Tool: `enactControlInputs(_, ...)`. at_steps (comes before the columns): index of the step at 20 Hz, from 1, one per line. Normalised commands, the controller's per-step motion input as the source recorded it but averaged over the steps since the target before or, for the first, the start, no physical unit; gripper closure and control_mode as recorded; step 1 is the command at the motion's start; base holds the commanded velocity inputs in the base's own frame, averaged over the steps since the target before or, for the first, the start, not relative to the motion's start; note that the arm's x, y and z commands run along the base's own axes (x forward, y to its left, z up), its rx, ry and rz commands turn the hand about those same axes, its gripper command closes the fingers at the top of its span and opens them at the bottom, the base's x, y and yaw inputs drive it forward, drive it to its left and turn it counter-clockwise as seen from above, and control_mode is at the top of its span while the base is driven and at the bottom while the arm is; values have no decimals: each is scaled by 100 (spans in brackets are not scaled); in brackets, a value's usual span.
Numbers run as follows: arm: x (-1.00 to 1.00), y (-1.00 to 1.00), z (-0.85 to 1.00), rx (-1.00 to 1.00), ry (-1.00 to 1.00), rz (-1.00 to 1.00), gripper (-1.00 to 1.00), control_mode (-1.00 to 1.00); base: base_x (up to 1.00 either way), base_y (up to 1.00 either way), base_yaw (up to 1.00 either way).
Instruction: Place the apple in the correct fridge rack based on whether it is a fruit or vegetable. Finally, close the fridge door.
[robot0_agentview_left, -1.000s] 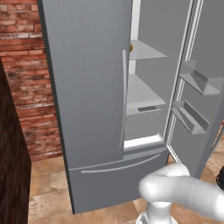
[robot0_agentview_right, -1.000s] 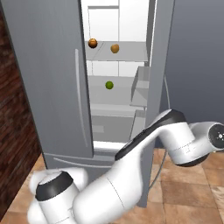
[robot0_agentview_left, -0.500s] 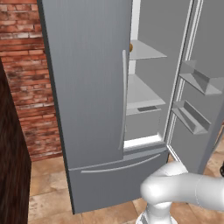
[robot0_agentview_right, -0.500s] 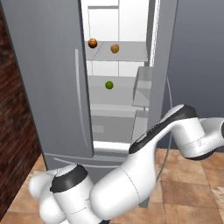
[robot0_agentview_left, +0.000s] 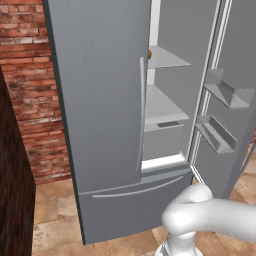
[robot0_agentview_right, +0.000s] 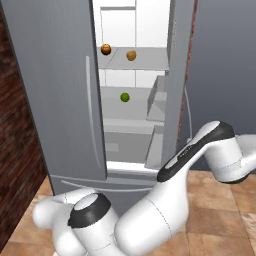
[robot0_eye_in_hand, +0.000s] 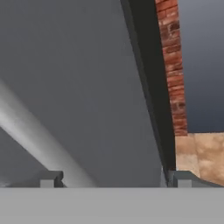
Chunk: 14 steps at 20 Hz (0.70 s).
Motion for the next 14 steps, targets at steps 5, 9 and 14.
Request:
enactControlInputs(5, 42, 100, 0, 0, -12, 5, -100, -100, 0, 0, 0)
enactControlInputs(9, 59, 100, 0, 0, -11, 0, -100, -100, 0, 0, 0)
enactControlInputs(14, 62, 100, 0, 0, -10, 0, -100, -100, 0, 0, 0)
